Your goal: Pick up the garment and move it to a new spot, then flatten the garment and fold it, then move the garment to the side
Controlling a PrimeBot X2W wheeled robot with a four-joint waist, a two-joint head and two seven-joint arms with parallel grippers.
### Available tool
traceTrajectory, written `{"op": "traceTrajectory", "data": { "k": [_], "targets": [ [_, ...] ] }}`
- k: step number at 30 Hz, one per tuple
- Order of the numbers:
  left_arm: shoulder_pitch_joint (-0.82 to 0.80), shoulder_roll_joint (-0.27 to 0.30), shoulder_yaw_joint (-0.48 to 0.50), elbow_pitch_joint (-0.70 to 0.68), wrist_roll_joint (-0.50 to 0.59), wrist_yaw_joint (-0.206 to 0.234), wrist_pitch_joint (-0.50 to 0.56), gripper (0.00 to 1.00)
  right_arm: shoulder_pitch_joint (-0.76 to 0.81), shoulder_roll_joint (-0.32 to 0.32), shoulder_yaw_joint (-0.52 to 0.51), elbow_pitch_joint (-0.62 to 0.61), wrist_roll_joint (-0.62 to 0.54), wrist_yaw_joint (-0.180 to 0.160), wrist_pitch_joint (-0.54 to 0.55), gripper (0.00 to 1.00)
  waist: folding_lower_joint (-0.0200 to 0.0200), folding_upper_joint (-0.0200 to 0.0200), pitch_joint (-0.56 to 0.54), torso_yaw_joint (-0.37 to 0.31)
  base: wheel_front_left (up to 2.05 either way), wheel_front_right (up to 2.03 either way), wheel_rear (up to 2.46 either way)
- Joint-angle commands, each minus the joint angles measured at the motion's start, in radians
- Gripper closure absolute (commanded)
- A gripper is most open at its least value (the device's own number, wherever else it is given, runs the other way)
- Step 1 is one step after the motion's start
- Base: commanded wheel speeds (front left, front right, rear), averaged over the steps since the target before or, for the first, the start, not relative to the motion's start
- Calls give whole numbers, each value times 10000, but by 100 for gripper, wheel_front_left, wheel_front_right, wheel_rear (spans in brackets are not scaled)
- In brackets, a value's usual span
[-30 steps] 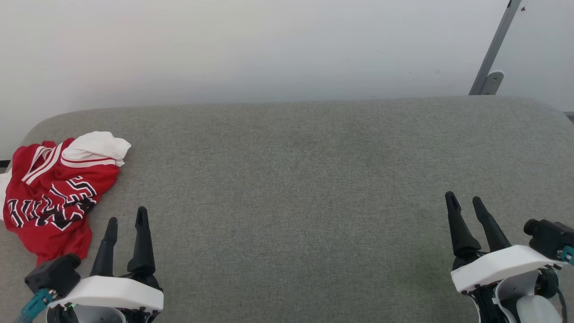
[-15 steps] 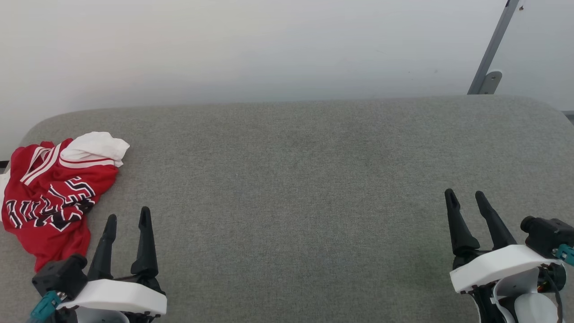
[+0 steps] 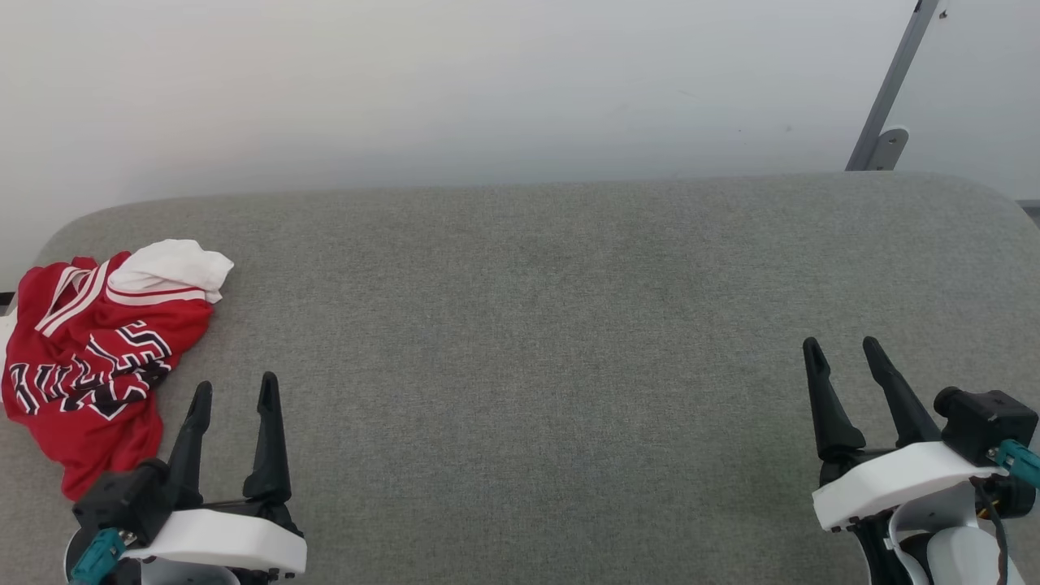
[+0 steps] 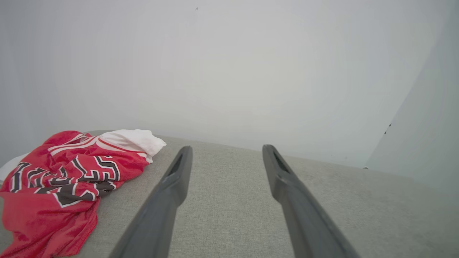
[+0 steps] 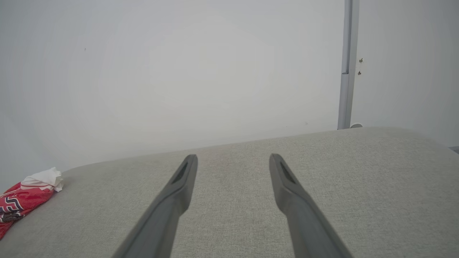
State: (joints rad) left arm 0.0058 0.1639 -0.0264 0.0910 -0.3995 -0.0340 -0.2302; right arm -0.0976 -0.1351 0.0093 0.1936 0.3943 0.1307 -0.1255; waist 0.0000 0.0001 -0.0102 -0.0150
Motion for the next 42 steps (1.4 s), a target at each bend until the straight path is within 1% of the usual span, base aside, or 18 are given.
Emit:
{"op": "traceTrajectory", "data": {
  "k": [1, 15, 29, 31, 36, 42],
  "targets": [
    [111, 77, -18, -65, 311, -11, -105, 0, -131, -14, 0, -108, -272, 0, -102, 0, 0, -1, -2, -10, 0, 0, 0],
    [165, 165, -94, -71, 1114, -31, -369, 0, -112, -2, -75, -180, -1293, 0, -255, 0, 0, -1, -10, -56, 0, 0, 0],
    [91, 178, -133, 88, 934, -83, -372, 0, -76, 97, -245, -185, -1425, -1, -248, 0, 0, -1, -13, -60, 0, 0, 0],
    [83, 168, -85, 129, 897, -39, -373, 0, -60, 125, -215, -217, -1421, 0, -218, 0, 0, -1, -25, -25, 0, 0, 0],
    [134, 264, 153, 266, 700, 56, -357, 0, -93, 89, 29, -194, -1342, -1, -158, 0, 0, -1, -97, 283, 0, 0, 0],
    [234, 442, 487, 240, 596, 271, -320, 0, -86, 4, 414, -145, -1312, -1, -103, 0, 0, -1, -250, 1101, 0, 0, 0]
  ]
}}
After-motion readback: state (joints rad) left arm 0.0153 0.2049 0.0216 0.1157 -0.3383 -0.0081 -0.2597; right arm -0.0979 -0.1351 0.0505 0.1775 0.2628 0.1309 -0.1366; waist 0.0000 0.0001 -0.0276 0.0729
